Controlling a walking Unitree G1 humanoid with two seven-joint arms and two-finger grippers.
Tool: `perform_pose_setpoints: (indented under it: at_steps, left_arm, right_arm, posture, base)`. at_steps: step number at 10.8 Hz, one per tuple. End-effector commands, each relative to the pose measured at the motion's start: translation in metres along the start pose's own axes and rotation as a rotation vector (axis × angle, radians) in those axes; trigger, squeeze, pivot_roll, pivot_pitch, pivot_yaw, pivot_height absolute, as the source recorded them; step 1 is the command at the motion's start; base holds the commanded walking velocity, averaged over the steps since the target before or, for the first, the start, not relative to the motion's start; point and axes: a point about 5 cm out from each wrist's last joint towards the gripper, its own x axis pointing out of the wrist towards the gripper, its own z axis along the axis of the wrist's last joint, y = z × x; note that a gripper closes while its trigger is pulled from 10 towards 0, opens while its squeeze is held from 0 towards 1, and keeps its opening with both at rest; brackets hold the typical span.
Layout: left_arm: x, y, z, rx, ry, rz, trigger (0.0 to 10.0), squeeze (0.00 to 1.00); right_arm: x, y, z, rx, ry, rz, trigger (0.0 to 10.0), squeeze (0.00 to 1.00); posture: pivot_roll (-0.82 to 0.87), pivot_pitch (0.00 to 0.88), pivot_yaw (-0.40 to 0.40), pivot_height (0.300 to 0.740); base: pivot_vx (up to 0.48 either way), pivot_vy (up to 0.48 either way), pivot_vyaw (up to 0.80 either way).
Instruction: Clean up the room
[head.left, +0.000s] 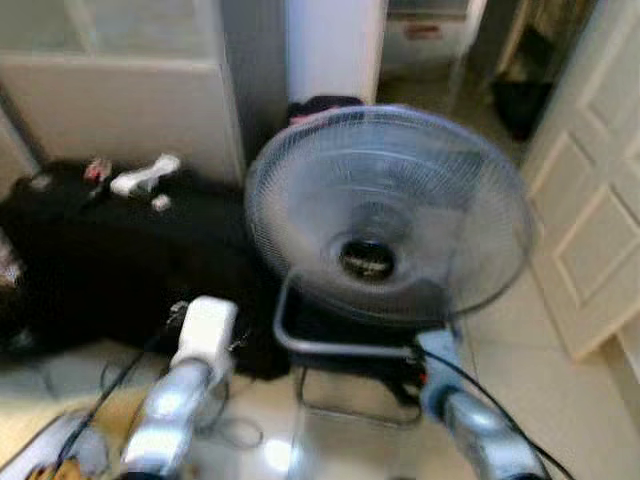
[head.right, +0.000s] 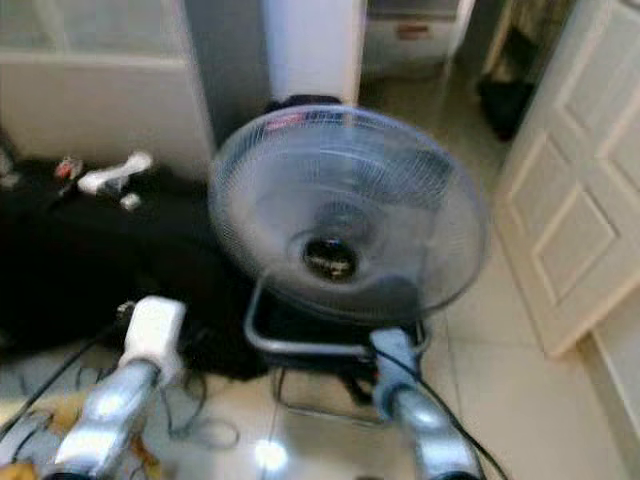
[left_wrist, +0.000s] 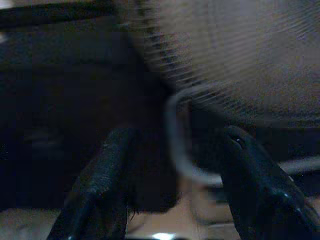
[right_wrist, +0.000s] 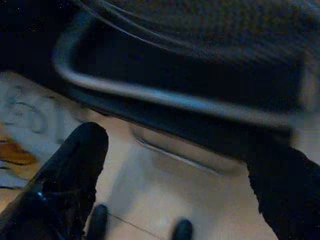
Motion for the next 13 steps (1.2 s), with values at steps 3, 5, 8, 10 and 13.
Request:
perform_pose_setpoints:
  at_steps: [3, 5, 8, 10, 13]
  left_arm:
    - [-0.007, -0.008, -0.049, 0.023, 0.246, -0.098, 10.0, 0.0]
    - [-0.023, -0.009, -0.094, -0.018, 0.493, -0.056, 10.0, 0.0]
    - [-0.056, -0.005, -0.133, 0.017, 0.709, -0.047, 10.0, 0.0]
    - [-0.069, -0.008, -0.147, -0.013, 0.768, -0.038, 10.0, 0.0]
    - [-0.075, -0.011, -0.152, -0.018, 0.787, -0.042, 10.0, 0.0]
  right_arm:
    - [0.007, 0.001, -0.022, 0.116, 0.124, -0.038, 10.0, 0.0]
    - [0.005, -0.005, -0.046, 0.197, 0.258, -0.154, 10.0, 0.0]
    - [-0.006, 0.0, -0.08, 0.206, 0.366, -0.173, 10.0, 0.0]
    - [-0.013, 0.009, -0.101, 0.179, 0.421, -0.157, 10.0, 0.0]
    - [-0.016, 0.012, -0.109, 0.148, 0.446, -0.151, 10.0, 0.0]
  posture:
    - [-0.11, 0.0, 0.054, 0.74]
    - [-0.11, 0.0, 0.058, 0.74]
    - [-0.09, 0.0, 0.049, 0.74]
    - [-0.07, 0.0, 0.035, 0.74]
    - [-0.07, 0.0, 0.03, 0.74]
  base:
    - [0.184, 0.0, 0.0]
    - [0.0, 0.0, 0.0]
    - [0.0, 0.0, 0.0]
    - [0.0, 0.0, 0.0]
    - [0.0, 0.0, 0.0]
